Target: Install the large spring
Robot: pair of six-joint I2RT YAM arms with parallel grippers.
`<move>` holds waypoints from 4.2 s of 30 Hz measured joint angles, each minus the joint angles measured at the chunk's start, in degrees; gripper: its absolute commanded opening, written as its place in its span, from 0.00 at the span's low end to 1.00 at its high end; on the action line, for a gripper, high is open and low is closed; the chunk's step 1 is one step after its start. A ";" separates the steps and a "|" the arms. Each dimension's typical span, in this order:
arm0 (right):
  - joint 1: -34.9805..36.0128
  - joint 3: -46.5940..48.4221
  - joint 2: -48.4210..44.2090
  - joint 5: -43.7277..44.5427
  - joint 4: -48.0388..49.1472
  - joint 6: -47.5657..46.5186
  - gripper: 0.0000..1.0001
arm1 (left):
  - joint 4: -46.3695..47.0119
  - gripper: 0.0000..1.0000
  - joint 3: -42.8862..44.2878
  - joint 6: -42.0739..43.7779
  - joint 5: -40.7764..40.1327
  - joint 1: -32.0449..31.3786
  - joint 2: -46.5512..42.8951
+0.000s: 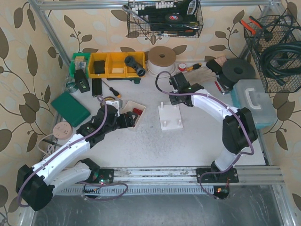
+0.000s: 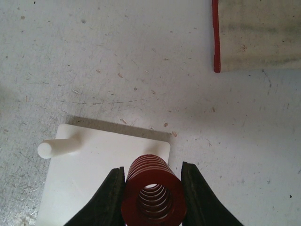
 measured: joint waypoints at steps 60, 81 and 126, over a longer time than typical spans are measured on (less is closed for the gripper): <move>-0.55 -6.01 5.38 3.67 4.79 17.75 0.45 | 1.68 0.83 -0.90 -0.02 0.02 0.00 1.01; 1.31 -7.28 -15.67 2.84 1.44 20.41 0.63 | 2.27 0.82 -0.96 -0.17 0.04 0.00 0.83; 8.48 -47.69 -43.41 -14.67 36.79 28.55 0.99 | -31.91 0.59 34.25 7.48 -9.33 0.00 38.71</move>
